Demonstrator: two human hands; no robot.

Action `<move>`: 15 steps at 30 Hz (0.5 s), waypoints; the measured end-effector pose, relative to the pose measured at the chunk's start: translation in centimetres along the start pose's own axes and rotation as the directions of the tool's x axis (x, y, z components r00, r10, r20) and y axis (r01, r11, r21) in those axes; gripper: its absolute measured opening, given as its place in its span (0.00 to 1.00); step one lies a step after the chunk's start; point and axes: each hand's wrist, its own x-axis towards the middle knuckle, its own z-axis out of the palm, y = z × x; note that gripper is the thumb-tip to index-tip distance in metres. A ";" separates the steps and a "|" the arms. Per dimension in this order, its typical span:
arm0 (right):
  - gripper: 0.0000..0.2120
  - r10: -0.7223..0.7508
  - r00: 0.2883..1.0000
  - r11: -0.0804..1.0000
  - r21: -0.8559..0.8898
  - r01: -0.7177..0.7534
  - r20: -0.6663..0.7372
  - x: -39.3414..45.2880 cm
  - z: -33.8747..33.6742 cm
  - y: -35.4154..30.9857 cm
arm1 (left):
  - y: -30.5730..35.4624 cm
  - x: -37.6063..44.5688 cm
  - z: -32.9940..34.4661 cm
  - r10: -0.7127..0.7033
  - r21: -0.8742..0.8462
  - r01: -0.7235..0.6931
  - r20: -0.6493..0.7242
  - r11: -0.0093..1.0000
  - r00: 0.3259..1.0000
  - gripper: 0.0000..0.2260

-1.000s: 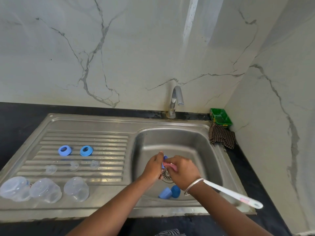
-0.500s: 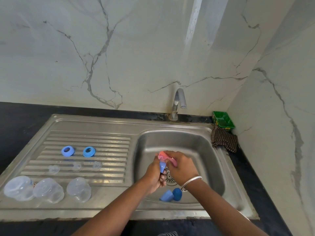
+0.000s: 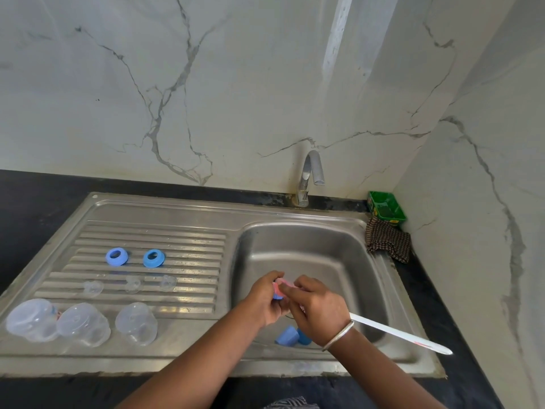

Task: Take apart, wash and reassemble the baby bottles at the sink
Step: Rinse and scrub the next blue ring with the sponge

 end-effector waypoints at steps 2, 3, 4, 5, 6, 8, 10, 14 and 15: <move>0.15 -0.016 1.000 1.000 -0.022 0.016 0.013 -0.2 0.0 0.0 | -0.2 -0.1 0.1 -0.026 -0.016 0.027 0.008 1.000 1.000 0.19; 0.15 -0.018 1.000 0.999 -0.031 0.019 0.019 -0.3 0.0 -0.1 | -0.1 -0.3 0.2 -0.037 -0.041 0.038 0.019 0.998 0.999 0.23; 0.15 -0.017 1.000 0.999 -0.033 0.018 0.019 -0.4 0.0 -0.1 | 0.0 -0.4 0.1 -0.051 -0.063 0.052 0.027 0.997 0.998 0.25; 0.16 -0.016 1.000 0.999 -0.035 0.017 0.016 -0.5 -0.1 -0.1 | 0.1 -0.6 0.1 -0.063 -0.081 0.066 0.040 0.995 0.997 0.25; 0.16 -0.012 1.000 0.999 -0.037 0.013 0.010 -0.7 -0.1 -0.1 | 0.4 -0.9 0.1 -0.075 -0.094 0.080 0.054 0.992 0.996 0.23; 0.16 -0.001 1.000 0.999 -0.048 0.001 -0.003 -1.2 -0.1 -0.1 | 1.0 -1.6 0.1 -0.081 -0.120 0.090 0.078 0.989 0.994 0.21; 0.16 -0.012 1.000 0.998 -0.063 0.011 -0.010 -1.6 -0.2 -0.1 | 1.2 -2.0 0.1 -0.085 -0.121 0.096 0.096 0.988 0.992 0.20; 0.16 -0.021 0.999 0.996 -0.086 0.019 -0.024 -2.1 -0.1 0.8 | 0.9 -2.2 0.0 -0.078 -0.185 0.096 0.104 0.978 0.992 0.18; 0.15 -0.011 1.000 0.996 -0.085 0.009 -0.026 -2.2 -0.1 1.0 | 0.8 -1.8 -0.1 -0.063 -0.201 0.079 0.082 0.976 0.995 0.18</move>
